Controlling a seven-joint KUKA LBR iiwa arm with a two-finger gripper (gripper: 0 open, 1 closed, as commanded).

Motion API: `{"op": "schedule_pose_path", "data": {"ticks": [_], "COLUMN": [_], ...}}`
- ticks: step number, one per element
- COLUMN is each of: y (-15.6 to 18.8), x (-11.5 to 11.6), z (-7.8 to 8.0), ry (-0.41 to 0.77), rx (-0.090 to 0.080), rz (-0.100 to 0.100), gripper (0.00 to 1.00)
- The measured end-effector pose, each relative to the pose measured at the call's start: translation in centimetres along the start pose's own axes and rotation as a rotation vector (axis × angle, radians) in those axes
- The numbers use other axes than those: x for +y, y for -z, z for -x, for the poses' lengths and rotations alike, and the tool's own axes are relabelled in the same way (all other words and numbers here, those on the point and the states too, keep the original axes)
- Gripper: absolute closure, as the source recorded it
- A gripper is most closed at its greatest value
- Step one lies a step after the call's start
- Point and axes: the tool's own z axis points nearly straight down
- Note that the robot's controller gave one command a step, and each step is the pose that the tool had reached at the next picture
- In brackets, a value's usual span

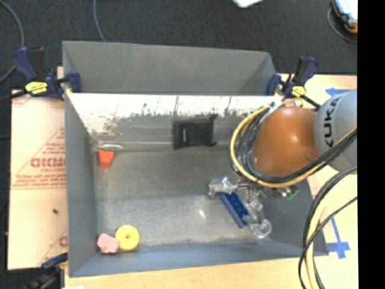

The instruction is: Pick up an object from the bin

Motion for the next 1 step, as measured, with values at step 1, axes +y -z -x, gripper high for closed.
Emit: {"op": "schedule_pose_path", "data": {"ticks": [1], "y": [-0.37], "x": [-2.23], "z": [1.23], "ry": [0.244], "rx": [0.003], "rz": [-0.001], "gripper": [1.00]}}
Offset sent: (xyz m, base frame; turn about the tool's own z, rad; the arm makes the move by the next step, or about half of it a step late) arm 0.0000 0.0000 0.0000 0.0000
